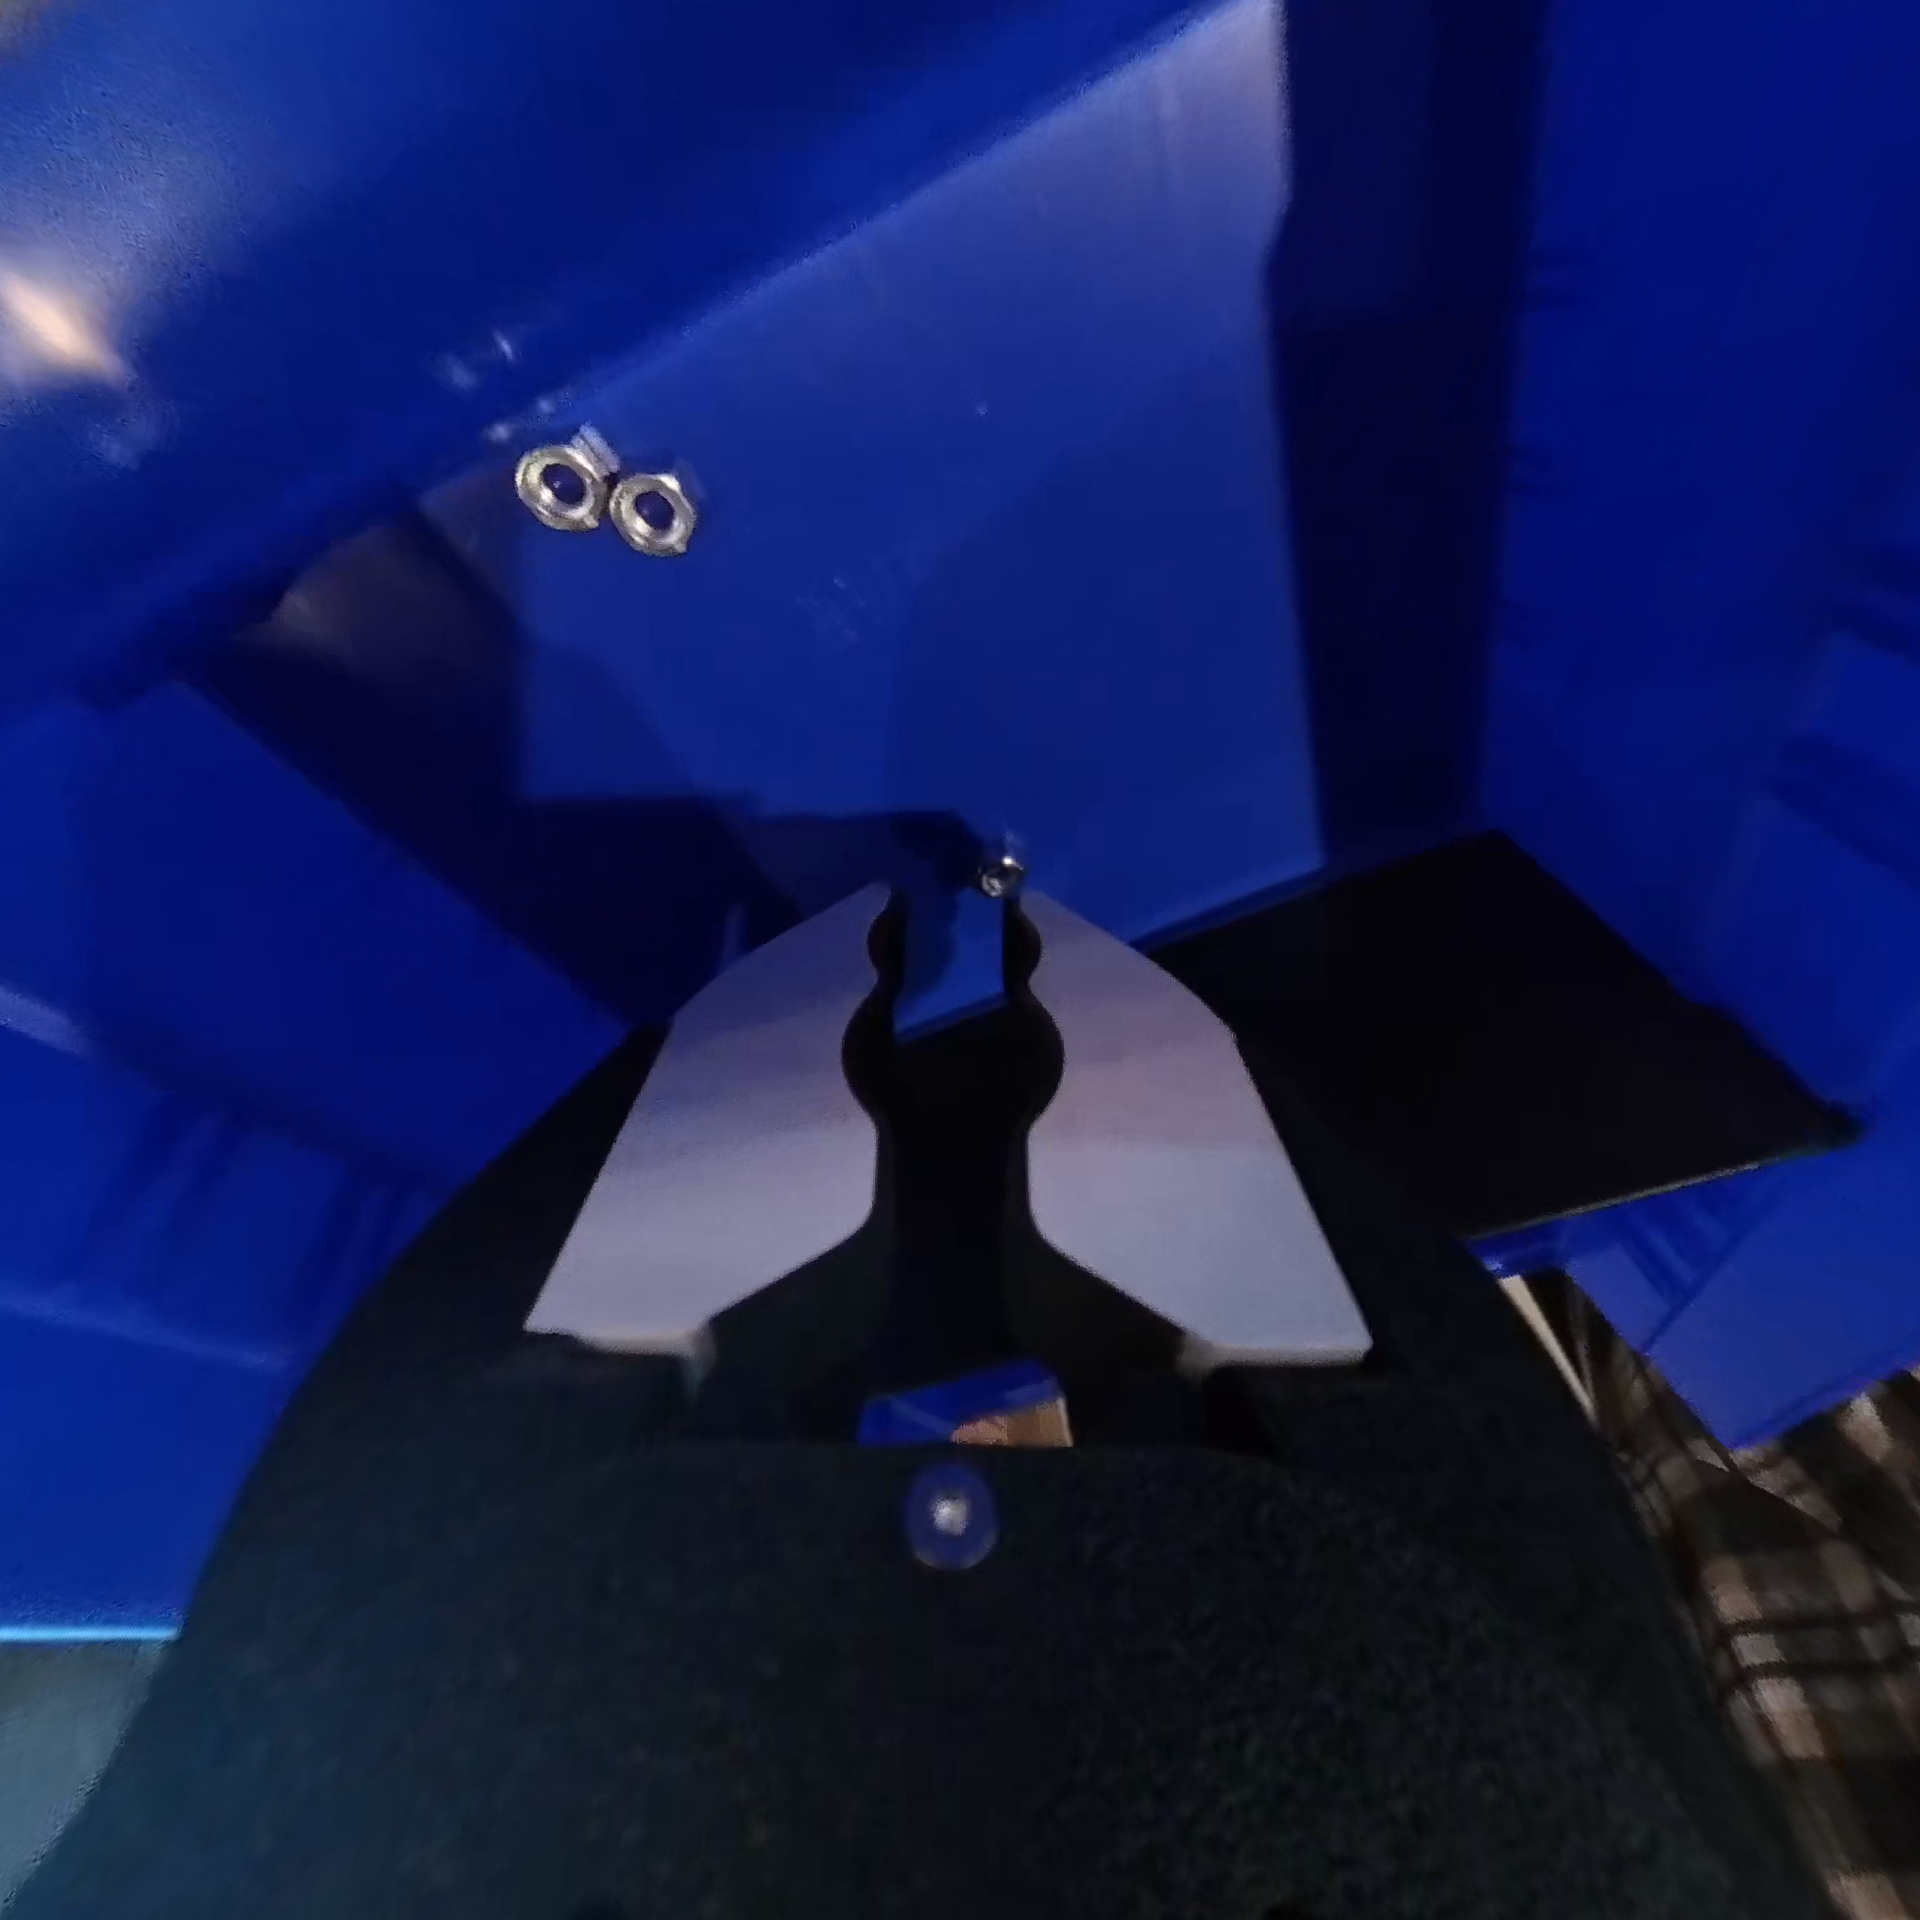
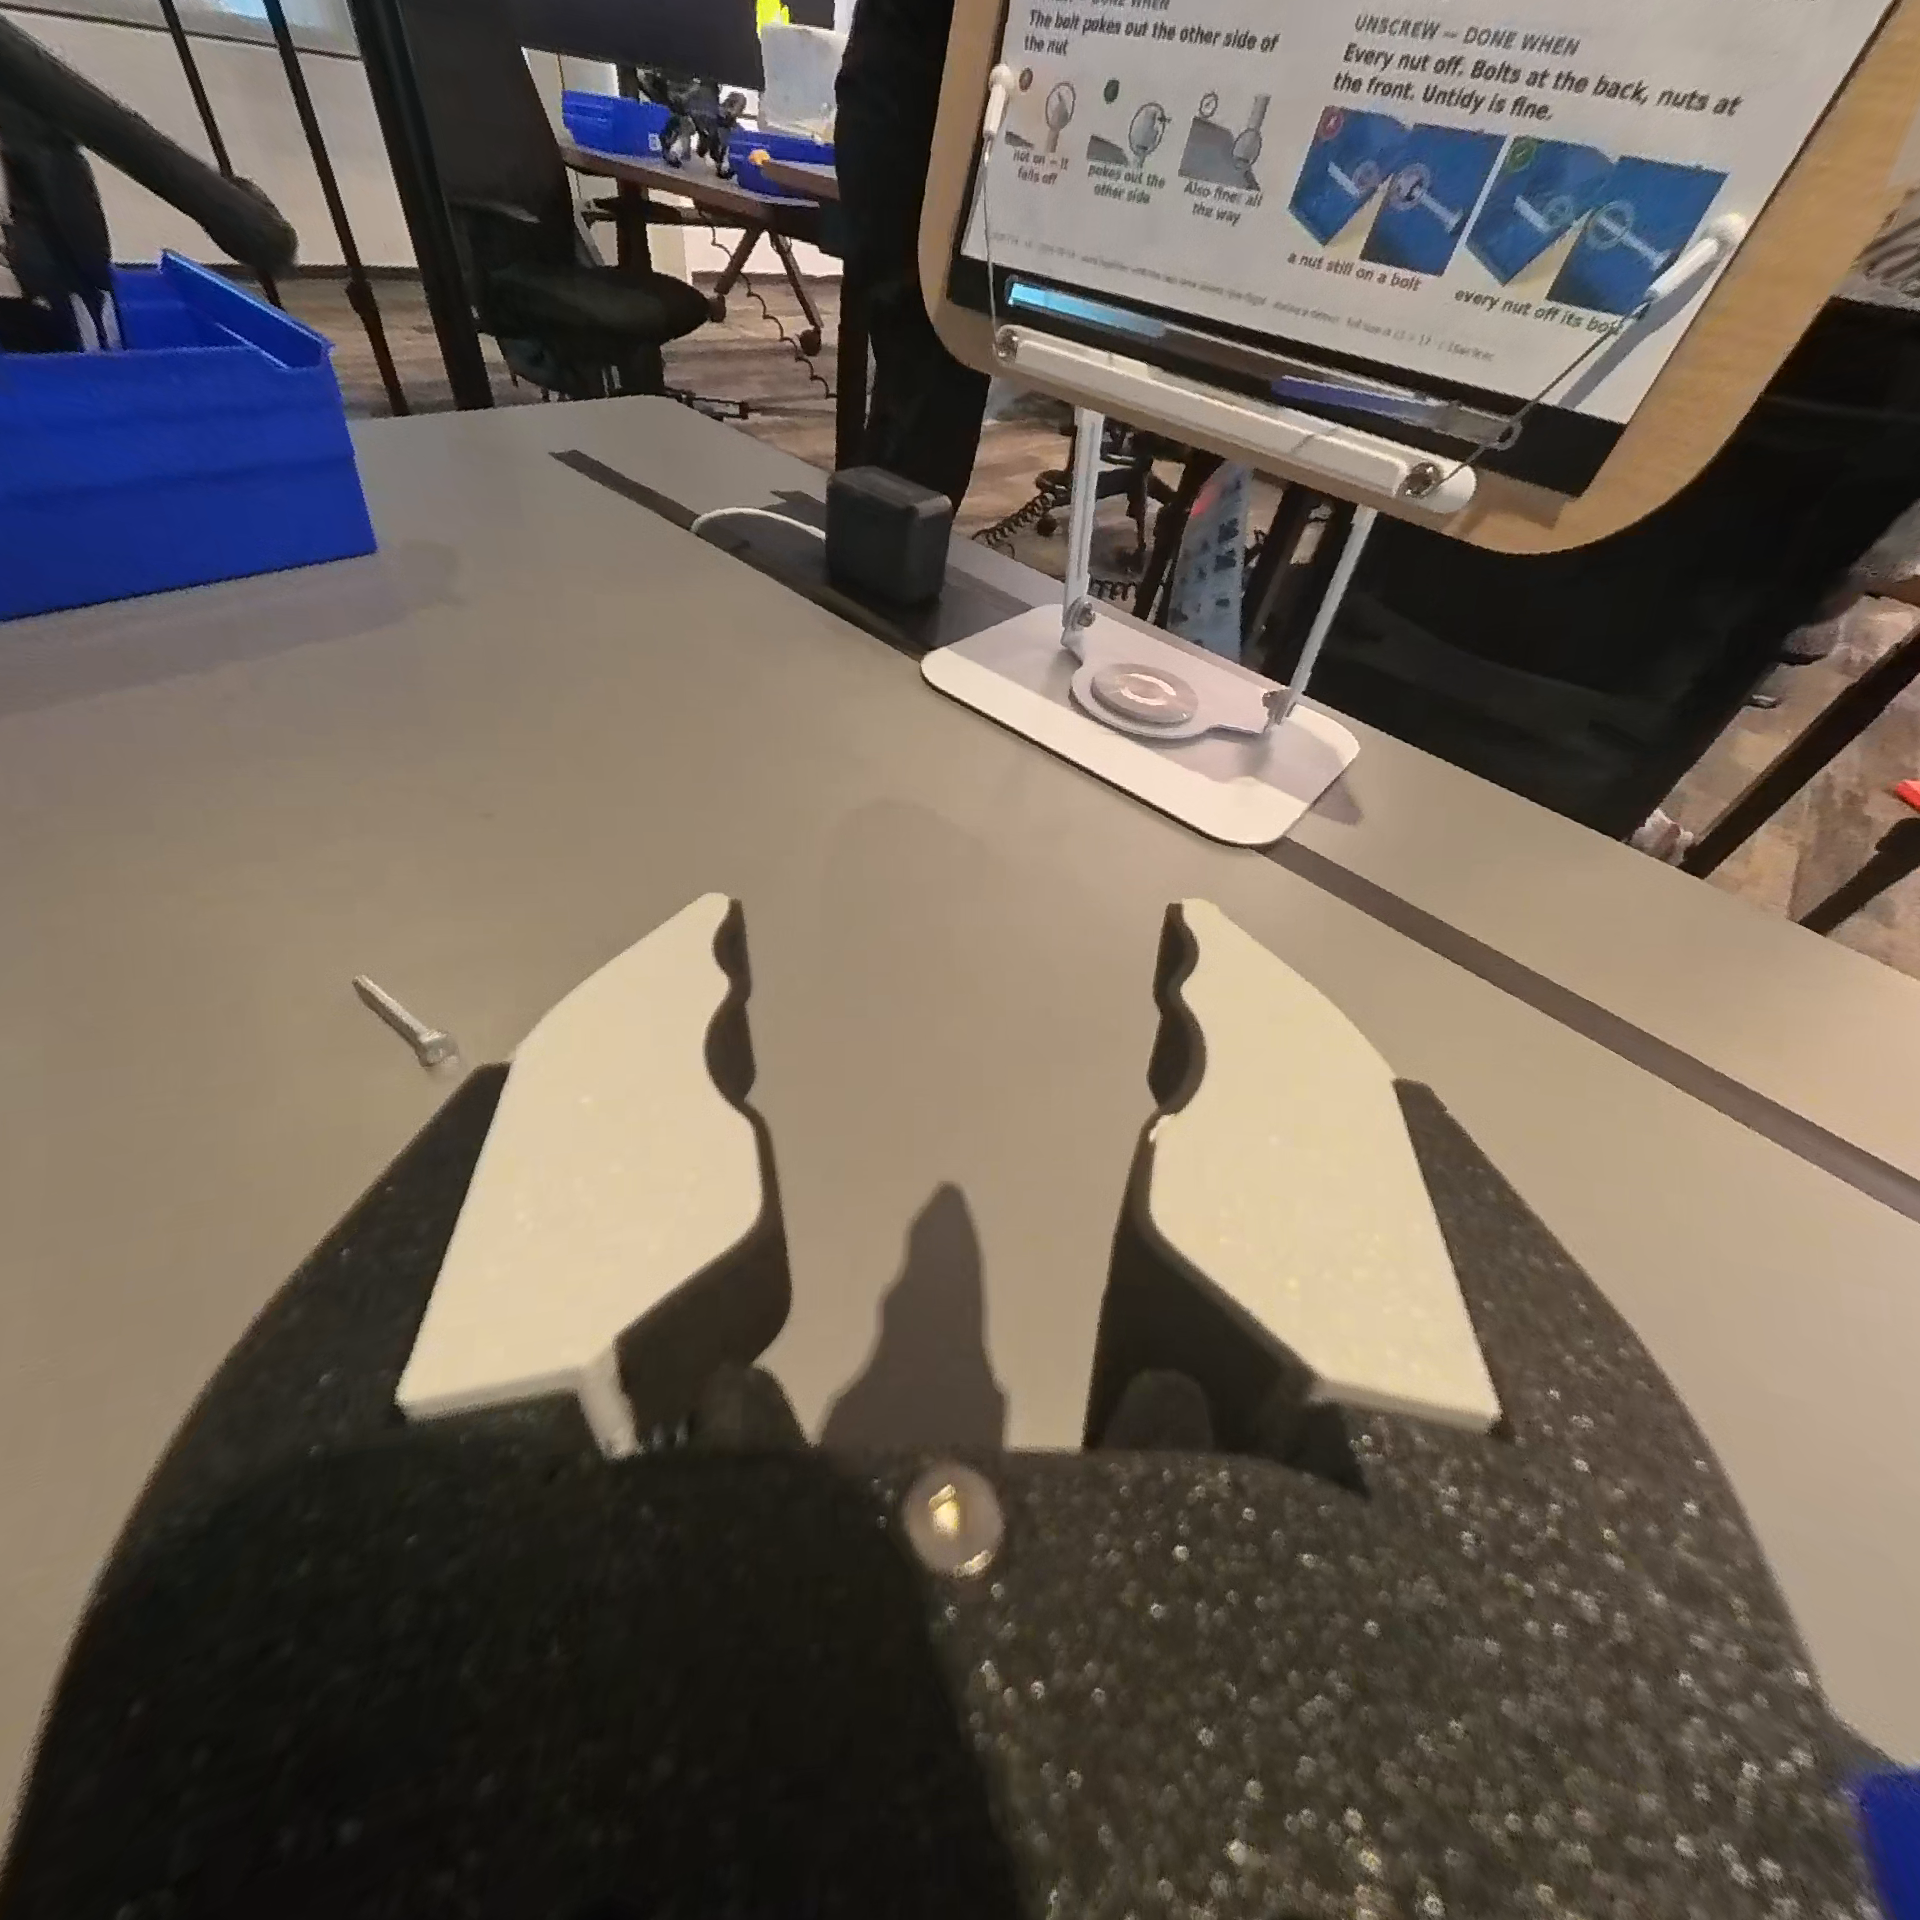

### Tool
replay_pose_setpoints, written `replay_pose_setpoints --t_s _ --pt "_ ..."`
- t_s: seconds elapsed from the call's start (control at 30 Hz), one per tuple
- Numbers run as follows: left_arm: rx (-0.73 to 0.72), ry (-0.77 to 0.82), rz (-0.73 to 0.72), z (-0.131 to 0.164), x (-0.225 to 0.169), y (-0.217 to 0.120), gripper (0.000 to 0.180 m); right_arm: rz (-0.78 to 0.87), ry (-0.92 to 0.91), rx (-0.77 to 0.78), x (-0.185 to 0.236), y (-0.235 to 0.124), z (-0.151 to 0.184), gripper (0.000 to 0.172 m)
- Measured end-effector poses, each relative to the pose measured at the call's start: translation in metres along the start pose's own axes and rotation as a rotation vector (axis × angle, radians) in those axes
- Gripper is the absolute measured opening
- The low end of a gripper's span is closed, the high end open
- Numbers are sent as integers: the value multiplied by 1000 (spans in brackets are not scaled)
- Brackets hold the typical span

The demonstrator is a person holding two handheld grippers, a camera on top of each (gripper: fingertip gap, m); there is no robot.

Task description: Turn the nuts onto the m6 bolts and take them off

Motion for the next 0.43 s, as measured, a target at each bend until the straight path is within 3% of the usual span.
replay_pose_setpoints --t_s 0.43 --pt "51 -51 78 -7 1 6 26 13 -32 6 -2 -5 0 78"
Point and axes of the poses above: each gripper's, where its closed fingertips meet, y out along the fingers, z out of its underside, x = y × z across the jaws, the point moved 8 cm from there along -y, back along the fingers, and after that the axes turned 1 degree about z, right-handed, at the moved point
